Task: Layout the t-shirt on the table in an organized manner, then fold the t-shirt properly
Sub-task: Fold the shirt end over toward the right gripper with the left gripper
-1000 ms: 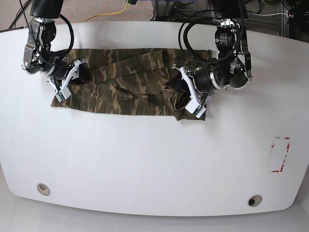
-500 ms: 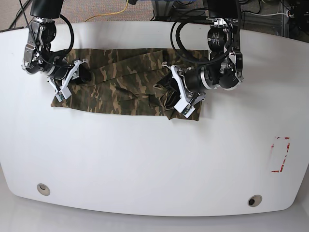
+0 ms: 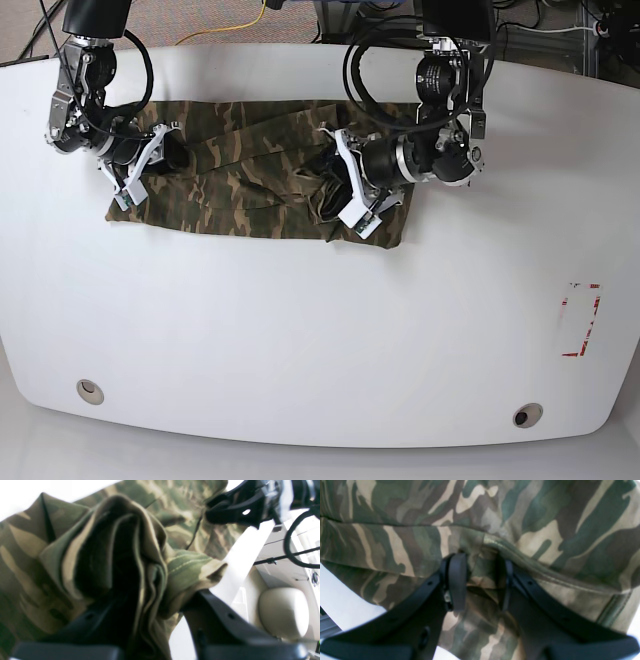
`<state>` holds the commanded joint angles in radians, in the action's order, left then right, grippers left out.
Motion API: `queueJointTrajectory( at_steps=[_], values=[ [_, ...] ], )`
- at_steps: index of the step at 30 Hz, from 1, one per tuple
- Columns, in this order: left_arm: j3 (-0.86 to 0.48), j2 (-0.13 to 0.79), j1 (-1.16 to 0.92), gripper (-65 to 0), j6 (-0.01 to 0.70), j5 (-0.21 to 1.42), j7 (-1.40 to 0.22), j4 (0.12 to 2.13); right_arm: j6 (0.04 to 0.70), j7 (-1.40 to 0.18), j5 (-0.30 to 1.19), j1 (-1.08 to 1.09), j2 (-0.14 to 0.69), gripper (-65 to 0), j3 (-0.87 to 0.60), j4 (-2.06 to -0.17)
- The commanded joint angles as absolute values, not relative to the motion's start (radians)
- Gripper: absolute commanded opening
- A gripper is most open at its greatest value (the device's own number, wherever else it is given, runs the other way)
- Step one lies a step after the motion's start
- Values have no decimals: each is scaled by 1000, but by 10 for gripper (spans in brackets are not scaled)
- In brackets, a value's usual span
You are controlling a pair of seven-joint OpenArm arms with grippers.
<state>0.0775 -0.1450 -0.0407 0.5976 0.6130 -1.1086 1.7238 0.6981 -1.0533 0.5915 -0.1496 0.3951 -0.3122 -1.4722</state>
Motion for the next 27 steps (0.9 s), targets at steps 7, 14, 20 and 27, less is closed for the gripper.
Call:
queueJointTrajectory(
  at_steps=[7, 14, 20, 27],
  values=[
    [104, -157, -25, -356, 522, 616, -1112, 1753, 698, -1053, 591, -150, 395, -461, -312, -1472],
    [229, -157, -21, -354, 526, 615, -1118, 1814, 698, -1053, 591, -150, 395, -461, -311, -1471],
    [255, -157, 15, -353, 527, 615, -1162, 1830, 698, -1053, 591, -150, 395, -461, -311, -1471],
    [179, -133, 41, -354, 527, 613, -1150, 1827, 698, -1053, 591, -150, 397, -461, -311, -1471]
  ],
)
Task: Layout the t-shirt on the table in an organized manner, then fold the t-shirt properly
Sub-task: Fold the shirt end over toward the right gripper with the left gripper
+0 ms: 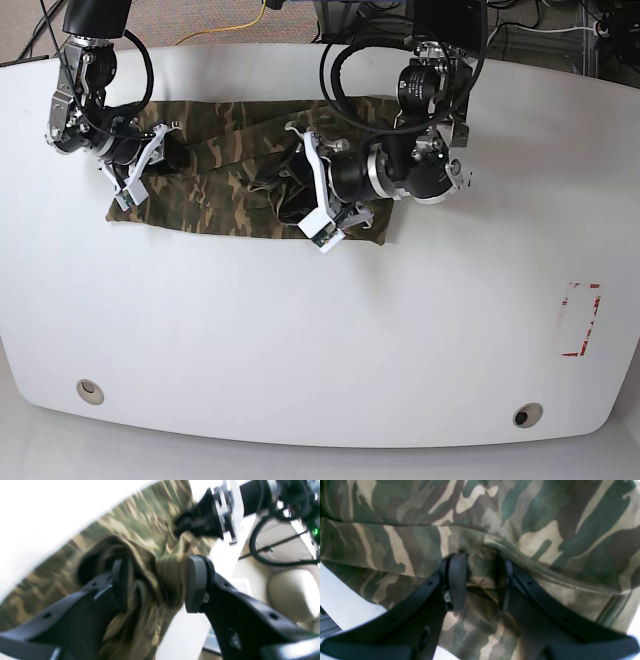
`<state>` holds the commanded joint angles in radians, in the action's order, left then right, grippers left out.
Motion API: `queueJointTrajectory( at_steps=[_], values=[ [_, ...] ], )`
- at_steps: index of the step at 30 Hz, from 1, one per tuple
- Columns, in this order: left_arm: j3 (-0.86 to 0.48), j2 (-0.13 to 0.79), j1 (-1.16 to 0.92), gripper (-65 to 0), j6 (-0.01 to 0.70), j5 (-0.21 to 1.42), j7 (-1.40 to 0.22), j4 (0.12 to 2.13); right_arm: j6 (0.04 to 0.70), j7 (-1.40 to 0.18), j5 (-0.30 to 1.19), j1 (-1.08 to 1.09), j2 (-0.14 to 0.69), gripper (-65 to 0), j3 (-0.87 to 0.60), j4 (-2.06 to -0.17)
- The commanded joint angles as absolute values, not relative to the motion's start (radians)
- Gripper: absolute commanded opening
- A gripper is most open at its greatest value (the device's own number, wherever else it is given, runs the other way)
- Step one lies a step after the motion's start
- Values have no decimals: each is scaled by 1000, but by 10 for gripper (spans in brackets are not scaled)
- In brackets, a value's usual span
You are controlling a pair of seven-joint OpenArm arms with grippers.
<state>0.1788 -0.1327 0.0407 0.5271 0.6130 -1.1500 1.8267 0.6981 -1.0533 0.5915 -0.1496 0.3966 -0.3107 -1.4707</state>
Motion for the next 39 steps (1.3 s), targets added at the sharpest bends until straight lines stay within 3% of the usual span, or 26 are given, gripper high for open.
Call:
queueJointTrajectory(
  at_steps=[15, 21, 29, 35, 39],
  values=[
    [157, -96, 58, -346, 527, 619, -1156, 1827, 698, -1053, 591, -148, 395, -461, -309, -1471],
    [170, -90, 58, -257, 518, 611, -1152, 1827, 698, -1053, 591, -147, 395, -461, -309, -1471],
    [101, -82, 58, -257, 524, 466, -1148, 1797, 698, -1053, 591, -147, 395, -461, -309, -1471],
    [104, -82, 58, -258, 527, 450, -1150, 1764, 698, -1053, 591, -147, 395, -461, -309, -1471],
    [107, -82, 53, -258, 570, 452, -1158, 1774, 698, -1053, 591, -145, 392, -461, -309, -1471]
  ],
)
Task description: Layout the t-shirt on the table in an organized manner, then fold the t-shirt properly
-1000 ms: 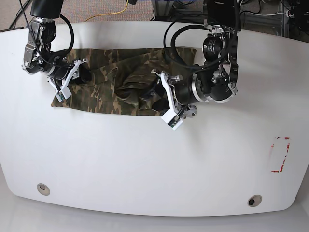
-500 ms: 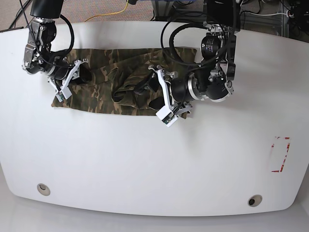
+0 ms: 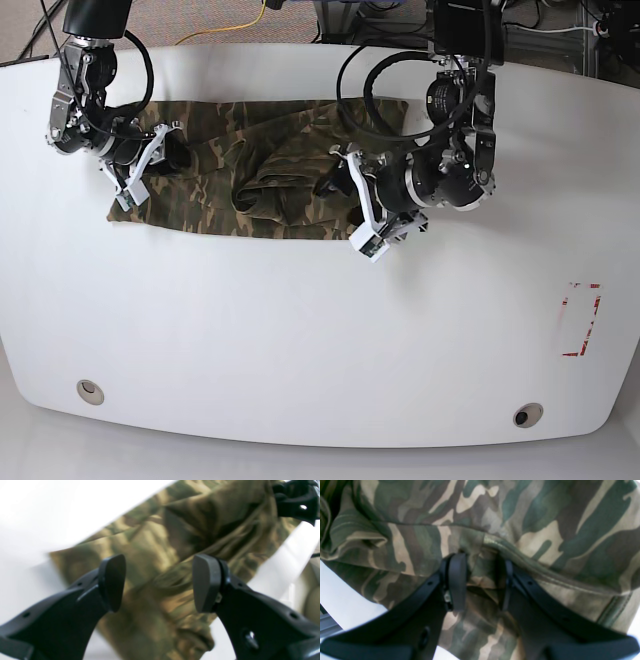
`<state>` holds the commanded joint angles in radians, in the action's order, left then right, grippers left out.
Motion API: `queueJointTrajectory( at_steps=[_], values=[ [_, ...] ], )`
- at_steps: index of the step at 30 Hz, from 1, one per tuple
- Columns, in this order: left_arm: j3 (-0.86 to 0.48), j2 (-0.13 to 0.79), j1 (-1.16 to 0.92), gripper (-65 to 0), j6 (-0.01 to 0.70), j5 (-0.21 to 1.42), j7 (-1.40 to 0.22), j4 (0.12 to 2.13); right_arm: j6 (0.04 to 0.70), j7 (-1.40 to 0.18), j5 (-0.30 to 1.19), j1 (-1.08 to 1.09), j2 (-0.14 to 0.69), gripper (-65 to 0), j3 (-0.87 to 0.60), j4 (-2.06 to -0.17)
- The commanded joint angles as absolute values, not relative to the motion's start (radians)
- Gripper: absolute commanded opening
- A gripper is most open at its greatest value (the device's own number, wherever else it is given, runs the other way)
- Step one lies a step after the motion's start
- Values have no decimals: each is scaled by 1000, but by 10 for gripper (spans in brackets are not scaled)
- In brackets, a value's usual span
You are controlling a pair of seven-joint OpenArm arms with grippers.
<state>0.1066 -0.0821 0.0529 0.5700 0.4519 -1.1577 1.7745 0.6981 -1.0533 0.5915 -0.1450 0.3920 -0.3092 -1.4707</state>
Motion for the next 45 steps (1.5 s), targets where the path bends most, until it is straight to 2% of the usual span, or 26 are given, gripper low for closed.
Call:
queueJointTrajectory(
  at_steps=[6, 11, 17, 23, 28, 33, 36, 40, 45],
  values=[
    [107, -88, 41, -260, 644, 455, -1228, 1779, 698, -1053, 591, -136, 377, -461, -311, -1471],
    [107, -84, 41, -260, 685, 532, -1303, 1787, 698, -1055, 591, -137, 377, -461, -312, -1471],
    [116, -73, 67, -260, 690, 684, -1368, 1785, 698, -1055, 591, -139, 375, -461, -312, -1469],
    [205, -48, 130, -260, 690, 854, -1396, 1785, 698, -1055, 591, -137, 374, -461, -312, -1469],
    [243, -48, 165, -260, 698, 914, -1396, 1784, 698, -1058, 591, -136, 374, -461, -312, -1469],
    [243, -51, 179, -260, 698, 886, -1396, 1784, 698, -1087, 591, -133, 372, -461, -312, -1472],
    [183, -53, 185, -260, 698, 835, -1396, 1785, 698, -1089, 591, -133, 372, -461, -312, -1472],
    [116, -51, 188, -260, 698, 710, -1348, 1785, 698, -1089, 591, -133, 372, -461, -312, -1471],
    [113, -48, 186, -257, 698, 576, -1337, 1782, 698, -1089, 591, -133, 371, -461, -314, -1471]
  ],
)
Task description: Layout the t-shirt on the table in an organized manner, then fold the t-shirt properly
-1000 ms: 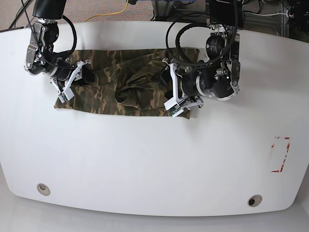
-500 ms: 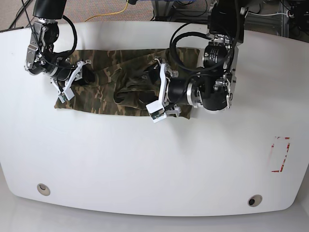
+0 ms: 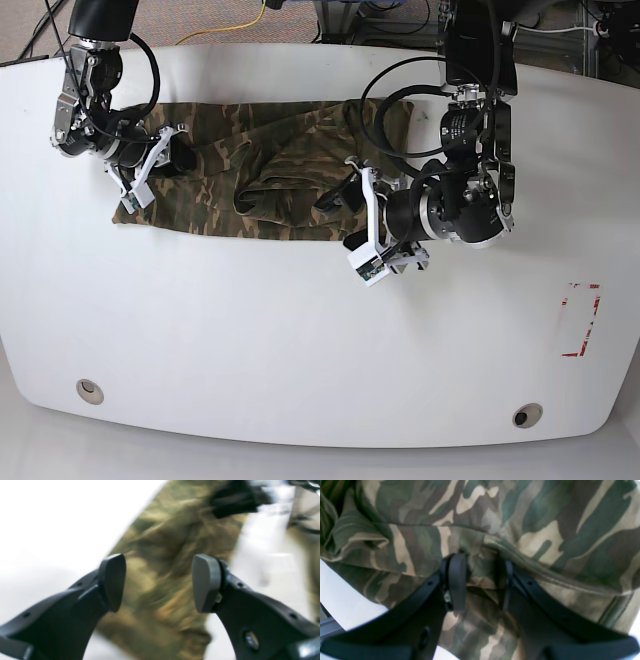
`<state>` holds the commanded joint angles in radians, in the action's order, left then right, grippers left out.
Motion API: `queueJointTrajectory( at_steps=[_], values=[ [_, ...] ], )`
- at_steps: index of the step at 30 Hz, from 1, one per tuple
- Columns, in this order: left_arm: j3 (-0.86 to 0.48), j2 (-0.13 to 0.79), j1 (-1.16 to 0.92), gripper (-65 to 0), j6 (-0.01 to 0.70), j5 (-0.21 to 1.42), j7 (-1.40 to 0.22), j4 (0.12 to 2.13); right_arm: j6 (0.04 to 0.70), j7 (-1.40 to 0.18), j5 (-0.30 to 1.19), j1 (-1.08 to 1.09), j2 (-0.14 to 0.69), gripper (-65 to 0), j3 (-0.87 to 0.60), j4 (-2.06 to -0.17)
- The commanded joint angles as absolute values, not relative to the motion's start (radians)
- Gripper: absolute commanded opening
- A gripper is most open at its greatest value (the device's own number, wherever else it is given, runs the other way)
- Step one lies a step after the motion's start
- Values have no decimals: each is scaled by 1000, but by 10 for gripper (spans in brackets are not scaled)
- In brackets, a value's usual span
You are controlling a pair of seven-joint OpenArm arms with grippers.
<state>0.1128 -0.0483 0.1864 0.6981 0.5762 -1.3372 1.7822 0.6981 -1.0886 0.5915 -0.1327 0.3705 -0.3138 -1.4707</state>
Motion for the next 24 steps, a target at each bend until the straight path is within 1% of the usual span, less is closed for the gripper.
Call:
queueJointTrajectory(
  at_steps=[4, 8, 13, 17, 24],
  values=[
    [128, -48, 185, -254, 698, 542, -1337, 1756, 698, -1089, 591, -131, 367, -461, -314, -1471],
    [160, -48, 185, -254, 698, 570, -1337, 1712, 698, -1089, 591, -124, 366, -461, -314, -1469],
    [191, -48, 189, -254, 698, 654, -1337, 1633, 698, -1089, 591, -120, 366, -461, -314, -1469],
    [225, -48, 189, -254, 698, 699, -1337, 1612, 698, -1089, 591, -119, 366, -461, -314, -1469],
    [280, -51, 189, -254, 698, 704, -1337, 1607, 698, -1089, 591, -119, 366, -461, -314, -1469]
  ],
)
